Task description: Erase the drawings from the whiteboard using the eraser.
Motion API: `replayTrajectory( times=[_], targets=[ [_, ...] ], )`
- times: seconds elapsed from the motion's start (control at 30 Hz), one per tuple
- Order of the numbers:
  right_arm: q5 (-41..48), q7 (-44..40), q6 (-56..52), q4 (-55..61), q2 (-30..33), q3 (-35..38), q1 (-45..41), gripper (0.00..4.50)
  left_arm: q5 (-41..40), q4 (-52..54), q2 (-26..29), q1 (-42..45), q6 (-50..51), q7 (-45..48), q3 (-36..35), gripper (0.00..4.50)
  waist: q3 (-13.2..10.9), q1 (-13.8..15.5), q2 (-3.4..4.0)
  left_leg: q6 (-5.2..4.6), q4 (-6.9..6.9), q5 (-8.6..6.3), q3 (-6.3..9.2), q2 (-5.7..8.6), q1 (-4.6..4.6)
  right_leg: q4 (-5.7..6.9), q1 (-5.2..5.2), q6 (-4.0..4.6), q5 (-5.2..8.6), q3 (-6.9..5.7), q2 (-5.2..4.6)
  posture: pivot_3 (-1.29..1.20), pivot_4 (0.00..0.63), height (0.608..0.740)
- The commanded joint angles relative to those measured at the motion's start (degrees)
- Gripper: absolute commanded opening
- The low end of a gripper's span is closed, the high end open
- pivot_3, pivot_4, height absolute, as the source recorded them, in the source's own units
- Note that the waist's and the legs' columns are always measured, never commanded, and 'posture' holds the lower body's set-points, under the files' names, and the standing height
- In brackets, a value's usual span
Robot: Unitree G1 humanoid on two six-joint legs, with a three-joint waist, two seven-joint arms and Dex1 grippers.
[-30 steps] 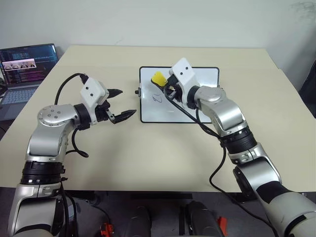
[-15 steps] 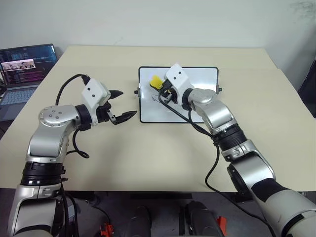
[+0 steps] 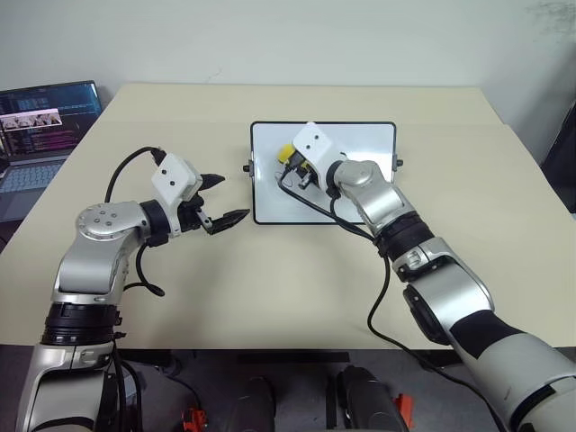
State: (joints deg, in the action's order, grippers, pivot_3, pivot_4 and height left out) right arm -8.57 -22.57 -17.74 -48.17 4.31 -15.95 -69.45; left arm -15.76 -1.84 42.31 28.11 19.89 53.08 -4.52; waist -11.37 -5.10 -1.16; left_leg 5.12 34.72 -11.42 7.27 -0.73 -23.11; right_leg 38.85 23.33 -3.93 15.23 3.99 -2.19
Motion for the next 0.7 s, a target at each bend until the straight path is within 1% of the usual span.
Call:
replayTrajectory(
  times=[0.03, 0.23, 0.47, 0.63, 0.7],
  targets=[
    [-2.1, 1.5, 1.2, -2.7, -1.1, -0.4, -2.6, 1.01, -1.0, 3.0, 1.0, -0.3, 0.5, -0.6, -1.9, 4.50, 0.0, 0.0, 0.00, 0.00, 0.00, 0.00, -0.01, 0.00, 0.02, 0.01, 0.00, 0.00, 0.00, 0.01, 0.00, 0.00, 0.150, 0.740],
    [-5.8, -3.2, -0.6, -4.8, -2.5, -4.5, -1.7, 1.01, -1.1, 4.0, 1.1, -0.9, 1.2, -0.8, -2.4, 4.50, 0.0, -0.1, -0.01, 0.00, 0.00, 0.00, -0.01, -0.01, 0.19, 0.12, -0.09, 0.01, 0.01, 0.03, 0.03, 0.00, 0.150, 0.740],
    [-9.5, -13.3, -4.1, -2.0, -2.5, -11.3, 2.8, 1.01, -1.1, 4.2, 1.2, -0.9, 1.3, -1.1, -2.4, 4.50, 0.1, -0.1, -0.09, 0.00, 0.02, 0.01, 0.02, -0.02, 0.25, 0.13, -0.15, 0.00, 0.01, 0.03, 0.06, 0.00, 0.150, 0.740],
    [-9.3, -11.7, -4.5, -1.9, -2.3, -9.8, 2.3, 1.01, -1.2, 4.3, 1.3, -0.7, 1.3, -1.2, -2.3, 4.50, 0.1, -0.1, -0.09, 0.02, 0.05, 0.04, 0.08, -0.02, 0.26, 0.16, -0.17, -0.01, 0.01, 0.01, 0.08, 0.00, 0.150, 0.740],
    [-9.3, -9.5, -3.8, -3.4, -1.7, -8.5, 0.7, 1.01, -1.1, 4.2, 1.3, -0.6, 1.3, -1.3, -2.2, 4.50, 0.1, -0.1, -0.09, 0.00, 0.06, 0.06, 0.11, -0.02, 0.26, 0.16, -0.17, -0.03, 0.01, -0.01, 0.09, 0.00, 0.150, 0.740]
  ],
)
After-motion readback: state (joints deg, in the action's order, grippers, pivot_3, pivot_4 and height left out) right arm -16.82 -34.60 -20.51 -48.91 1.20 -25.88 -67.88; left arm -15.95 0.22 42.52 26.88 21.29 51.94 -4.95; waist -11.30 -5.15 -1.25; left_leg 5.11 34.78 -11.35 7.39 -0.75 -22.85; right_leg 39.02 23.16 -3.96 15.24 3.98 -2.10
